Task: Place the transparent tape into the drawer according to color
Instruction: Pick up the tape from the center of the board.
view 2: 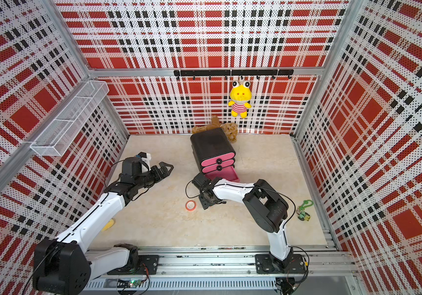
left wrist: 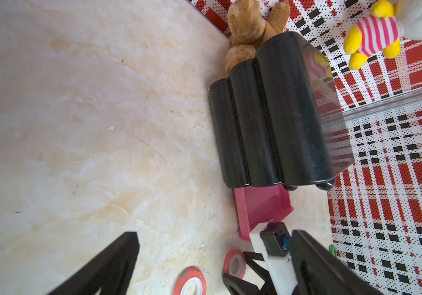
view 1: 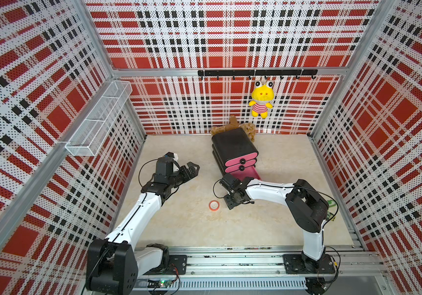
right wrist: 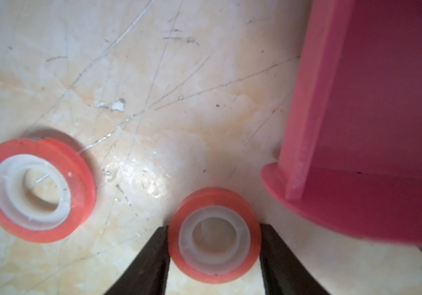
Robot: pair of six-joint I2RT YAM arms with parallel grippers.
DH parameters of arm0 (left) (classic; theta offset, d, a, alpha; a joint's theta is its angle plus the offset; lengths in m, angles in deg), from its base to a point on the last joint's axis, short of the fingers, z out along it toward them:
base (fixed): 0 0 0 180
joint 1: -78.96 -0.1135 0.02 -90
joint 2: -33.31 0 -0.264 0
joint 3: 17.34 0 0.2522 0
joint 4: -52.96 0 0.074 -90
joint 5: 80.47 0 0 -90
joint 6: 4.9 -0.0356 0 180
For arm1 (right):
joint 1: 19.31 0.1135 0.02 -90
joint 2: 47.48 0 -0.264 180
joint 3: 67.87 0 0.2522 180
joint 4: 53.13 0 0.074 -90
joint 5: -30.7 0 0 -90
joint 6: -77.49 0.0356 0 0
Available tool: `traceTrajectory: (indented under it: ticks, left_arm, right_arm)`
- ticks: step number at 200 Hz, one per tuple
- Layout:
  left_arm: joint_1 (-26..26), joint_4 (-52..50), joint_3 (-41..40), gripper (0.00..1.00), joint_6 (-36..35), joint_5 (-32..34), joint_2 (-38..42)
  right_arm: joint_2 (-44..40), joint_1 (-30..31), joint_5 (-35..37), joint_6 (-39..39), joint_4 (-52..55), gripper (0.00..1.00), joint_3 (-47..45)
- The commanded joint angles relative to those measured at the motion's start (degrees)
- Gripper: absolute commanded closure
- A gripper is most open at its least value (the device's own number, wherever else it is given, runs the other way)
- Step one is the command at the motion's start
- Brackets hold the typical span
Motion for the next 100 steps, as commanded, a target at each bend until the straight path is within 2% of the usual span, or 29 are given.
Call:
traceTrajectory:
  ticks: [1,70,100]
  left_arm:
    - [-0.48,-0.17,1.72,0.01,-1.09,-0.66,0.61]
    - [-0.49,-0.17,1.92,0.01,-1.09,-0.83,0.09]
    - [-0.50,-0.17,1.98,0.01,-0.96,-0.83,0.18]
  right_arm:
    - [0.71,0.47,-0.33,0.15,3.31,0.51,-0.50]
    - [-2.94,0.43,-0.55,0.84,3.78,0.56,-0.93]
    - [-4.52,0.47,-0.17,1.26,4.38,0.55,-1.18]
